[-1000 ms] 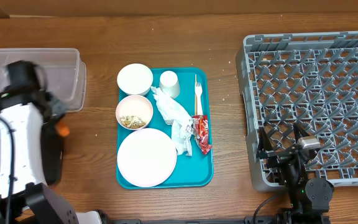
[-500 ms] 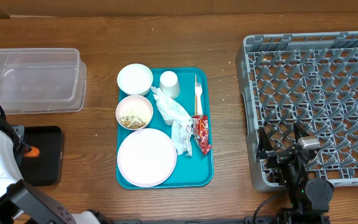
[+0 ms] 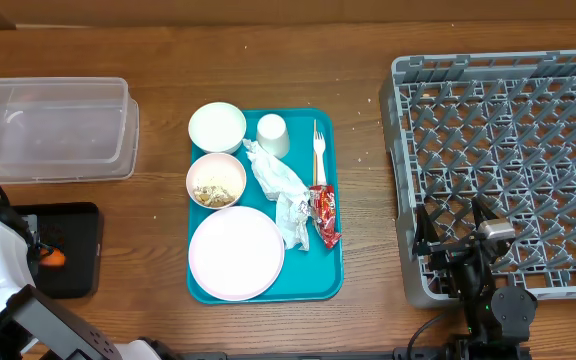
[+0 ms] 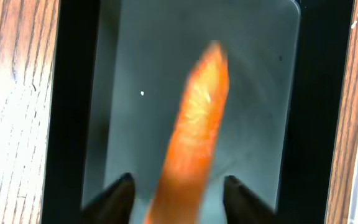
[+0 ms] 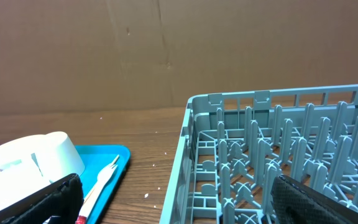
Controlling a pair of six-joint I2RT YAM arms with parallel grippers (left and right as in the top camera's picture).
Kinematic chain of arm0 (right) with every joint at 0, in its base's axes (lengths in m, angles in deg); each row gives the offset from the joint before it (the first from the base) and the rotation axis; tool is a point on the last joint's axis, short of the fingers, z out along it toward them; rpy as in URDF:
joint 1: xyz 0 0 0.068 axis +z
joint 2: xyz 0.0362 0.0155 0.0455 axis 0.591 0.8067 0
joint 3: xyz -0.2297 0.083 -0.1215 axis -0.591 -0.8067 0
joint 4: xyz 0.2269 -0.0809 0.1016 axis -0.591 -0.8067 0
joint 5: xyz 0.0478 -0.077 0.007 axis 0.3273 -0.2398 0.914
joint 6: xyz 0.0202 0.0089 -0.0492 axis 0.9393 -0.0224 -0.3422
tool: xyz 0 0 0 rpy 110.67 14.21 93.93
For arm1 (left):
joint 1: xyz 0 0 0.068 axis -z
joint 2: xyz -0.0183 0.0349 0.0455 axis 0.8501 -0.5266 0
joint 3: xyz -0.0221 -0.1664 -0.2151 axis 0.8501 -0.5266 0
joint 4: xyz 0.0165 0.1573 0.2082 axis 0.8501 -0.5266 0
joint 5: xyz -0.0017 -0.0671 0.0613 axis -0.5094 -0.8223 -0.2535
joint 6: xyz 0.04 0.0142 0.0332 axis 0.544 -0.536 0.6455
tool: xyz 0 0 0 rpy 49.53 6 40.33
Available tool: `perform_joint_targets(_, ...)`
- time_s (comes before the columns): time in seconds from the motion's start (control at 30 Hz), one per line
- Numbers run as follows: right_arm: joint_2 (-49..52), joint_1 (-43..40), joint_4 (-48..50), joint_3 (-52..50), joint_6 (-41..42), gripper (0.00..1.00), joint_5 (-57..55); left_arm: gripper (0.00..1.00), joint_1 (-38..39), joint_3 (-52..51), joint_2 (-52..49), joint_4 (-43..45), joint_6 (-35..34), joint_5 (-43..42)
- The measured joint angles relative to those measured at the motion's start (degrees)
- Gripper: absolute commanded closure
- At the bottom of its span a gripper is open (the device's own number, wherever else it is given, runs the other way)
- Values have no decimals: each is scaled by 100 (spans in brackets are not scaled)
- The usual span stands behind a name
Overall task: Sort waste into correct bins and load items into the dishwasher
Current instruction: 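Carry the carrot left and drop it onto the black tray, then reach the left gripper to the pink bowl and grip its rim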
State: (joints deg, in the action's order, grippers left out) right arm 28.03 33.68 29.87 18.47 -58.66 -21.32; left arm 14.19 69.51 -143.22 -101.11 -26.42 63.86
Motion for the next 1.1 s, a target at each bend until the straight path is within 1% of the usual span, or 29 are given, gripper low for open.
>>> perform_joint_targets(0.07,0,0,-2,0,2,0,2,39,0,0,0,-26,4,2)
perform_joint_targets(0.1,0,0,-4,0,0,0,0,37,0,0,0,-31,20,2)
perform_joint_targets(0.2,0,0,-4,0,0,0,0,36,0,0,0,-52,48,-4)
perform_joint_targets(0.27,0,0,-2,0,0,0,0,36,0,0,0,-48,184,-109)
perform_joint_targets(0.3,0,0,0,0,2,0,0,32,0,0,0,-50,315,-203)
perform_joint_targets(0.33,0,0,0,0,2,0,2,25,0,0,0,-52,468,-345)
perform_joint_targets(0.37,0,0,-4,0,0,0,0,22,2,24,0,-92,758,-605)
perform_joint_targets(0.47,0,0,-4,0,0,0,2,24,15,271,28,-442,1198,-1141)
perform_joint_targets(0.5,0,0,-7,0,2,0,0,26,22,417,76,-658,1272,-1272)
perform_joint_targets(0.57,0,0,-2,0,0,0,2,27,96,782,278,-1091,1392,-1425)
perform_joint_targets(0.63,0,0,-4,0,0,0,0,28,251,1169,605,-1307,1526,-1537)
perform_joint_targets(0.73,0,-2,-2,0,0,0,0,28,772,1641,1261,-1248,1971,-1884)
perform_joint_targets(0.77,0,0,2,0,0,0,0,26,1014,1690,1436,-1220,2151,-2013)
perform_joint_targets(0.8,0,0,-2,0,0,0,2,15,1351,1714,1602,-1182,2358,-2157)
perform_joint_targets(0.83,0,0,-4,0,2,0,2,0,1679,1725,1703,-1182,2610,-2284)
perform_joint_targets(0.97,0,0,-2,0,2,0,0,0,3215,1727,1600,-1095,2983,-2557)
perform_joint_targets(1.03,0,0,-2,0,0,0,2,0,3860,1727,1294,-1034,3082,-2623)
perform_joint_targets(1.1,0,0,-4,0,0,0,0,2,4286,1727,942,-1027,3235,-2664)
